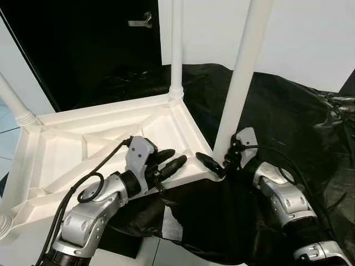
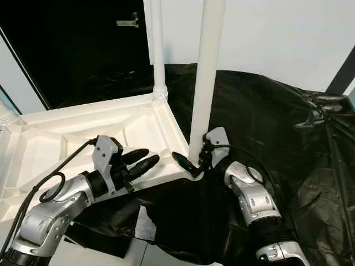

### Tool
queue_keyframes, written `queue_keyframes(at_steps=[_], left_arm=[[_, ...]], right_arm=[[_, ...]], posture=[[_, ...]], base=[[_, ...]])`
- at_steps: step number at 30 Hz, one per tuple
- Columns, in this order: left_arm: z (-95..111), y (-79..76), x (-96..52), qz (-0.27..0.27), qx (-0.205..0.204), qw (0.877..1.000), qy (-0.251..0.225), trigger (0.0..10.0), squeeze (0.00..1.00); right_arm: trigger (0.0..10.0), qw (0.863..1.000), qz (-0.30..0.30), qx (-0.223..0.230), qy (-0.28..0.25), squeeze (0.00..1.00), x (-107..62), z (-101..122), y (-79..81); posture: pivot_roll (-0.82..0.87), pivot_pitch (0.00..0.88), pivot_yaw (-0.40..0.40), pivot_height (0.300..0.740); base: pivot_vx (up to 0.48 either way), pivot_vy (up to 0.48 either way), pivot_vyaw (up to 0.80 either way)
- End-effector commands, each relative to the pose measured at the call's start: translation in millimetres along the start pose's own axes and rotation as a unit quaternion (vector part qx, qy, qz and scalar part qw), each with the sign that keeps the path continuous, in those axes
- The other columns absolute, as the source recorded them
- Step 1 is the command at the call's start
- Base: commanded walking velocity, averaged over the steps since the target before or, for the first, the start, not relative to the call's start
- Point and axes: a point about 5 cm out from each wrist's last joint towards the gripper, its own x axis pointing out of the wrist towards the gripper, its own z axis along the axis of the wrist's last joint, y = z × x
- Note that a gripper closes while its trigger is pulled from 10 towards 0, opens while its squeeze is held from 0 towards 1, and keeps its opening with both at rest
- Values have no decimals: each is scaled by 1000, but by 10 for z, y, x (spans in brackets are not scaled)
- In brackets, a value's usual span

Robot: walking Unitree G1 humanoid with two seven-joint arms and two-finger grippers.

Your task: Building children table

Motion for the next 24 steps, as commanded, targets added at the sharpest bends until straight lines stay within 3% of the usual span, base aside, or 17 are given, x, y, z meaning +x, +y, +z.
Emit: queue_keyframes(at_steps=[1,9,10,12,13,14,20,24], left_arm=[[-12,-64,12,-12,6,1000,11,10000,0],[3,-93,-3,-12,17,1000,17,10000,0],[6,-93,-10,-8,19,1000,17,10000,0],[7,-93,-13,-6,19,1000,17,10000,0],[6,-94,-18,-4,20,1000,16,10000,0],[4,-94,-22,0,21,1000,16,10000,0],[-4,-102,-31,6,23,1000,17,10000,0],[-13,-110,-35,11,25,999,16,10000,0]], right_arm=[[10000,1000,15,-7,-1,0,13,19,-21],[9804,999,43,-25,-1,0,67,56,-47],[3608,999,44,-28,0,0,75,60,-66],[3608,999,44,-29,0,0,79,61,-79],[392,999,42,-27,2,0,77,53,-90],[0,999,37,-23,6,0,72,35,-96],[0,1000,8,-6,15,0,53,-16,-98],[0,998,-63,2,19,0,32,-38,-100]], posture=[[61,0,-36,740],[79,0,-39,740],[81,0,-42,740],[83,0,-44,740],[87,0,-47,740],[88,0,-49,740],[92,0,-56,740],[91,0,-59,740]], base=[[0,0,0],[0,0,0],[0,0,0],[0,0,0],[0,0,0],[0,0,0],[0,0,0],[0,0,0]])
